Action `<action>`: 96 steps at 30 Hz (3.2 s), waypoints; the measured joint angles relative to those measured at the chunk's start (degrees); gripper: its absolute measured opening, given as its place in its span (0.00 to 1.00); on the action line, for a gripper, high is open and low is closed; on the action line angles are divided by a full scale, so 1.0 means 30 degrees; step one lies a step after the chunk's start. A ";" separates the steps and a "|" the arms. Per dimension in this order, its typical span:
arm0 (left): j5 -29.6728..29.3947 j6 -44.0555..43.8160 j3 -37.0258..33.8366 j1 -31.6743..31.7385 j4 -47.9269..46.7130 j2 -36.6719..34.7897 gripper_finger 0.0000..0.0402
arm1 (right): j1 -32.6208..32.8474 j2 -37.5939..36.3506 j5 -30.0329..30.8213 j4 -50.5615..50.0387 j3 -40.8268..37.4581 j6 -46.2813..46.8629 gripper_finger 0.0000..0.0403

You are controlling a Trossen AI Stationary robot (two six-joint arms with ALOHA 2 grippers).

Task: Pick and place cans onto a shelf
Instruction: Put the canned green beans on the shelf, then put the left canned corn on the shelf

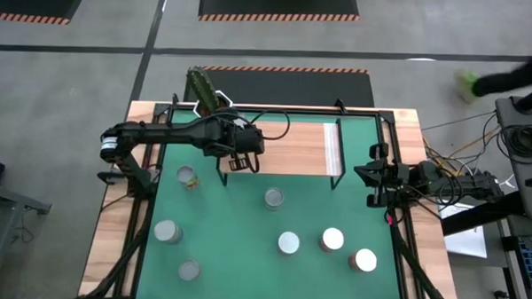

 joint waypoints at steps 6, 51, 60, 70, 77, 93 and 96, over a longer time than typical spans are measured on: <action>-0.0897 -0.0301 0.0000 0.0025 -0.0524 -0.0007 0.00 | -0.0001 0.0000 -0.0001 -0.0003 -0.0003 0.0000 0.02; -0.2775 -0.0001 -0.0523 -0.6380 0.5342 -0.1220 0.00 | 0.0003 0.0000 -0.0008 0.0004 0.0000 0.0058 0.02; -0.0955 0.4158 -0.4316 -1.1385 1.2678 -0.2891 0.00 | 0.0003 0.0037 -0.0026 -0.0065 0.0216 0.1068 0.02; -0.0277 0.7185 -1.1899 -1.2136 2.2027 -0.7612 0.00 | 0.0265 0.1946 -0.0709 0.0071 0.1560 0.2512 0.02; -0.0489 0.7283 -1.4804 -1.2128 2.5194 -1.1302 0.00 | 0.0827 0.4872 -0.0715 -0.0044 0.2620 0.2983 0.02; -0.1464 0.6838 -1.6160 -1.2113 2.3646 -1.4098 0.00 | 0.1771 1.2103 -0.0512 -0.7959 1.0081 0.6018 0.02; -0.1467 0.6364 -1.6167 -1.2113 2.3062 -1.4098 0.00 | 0.2263 1.3519 -0.0518 -0.9286 1.1828 0.7079 0.02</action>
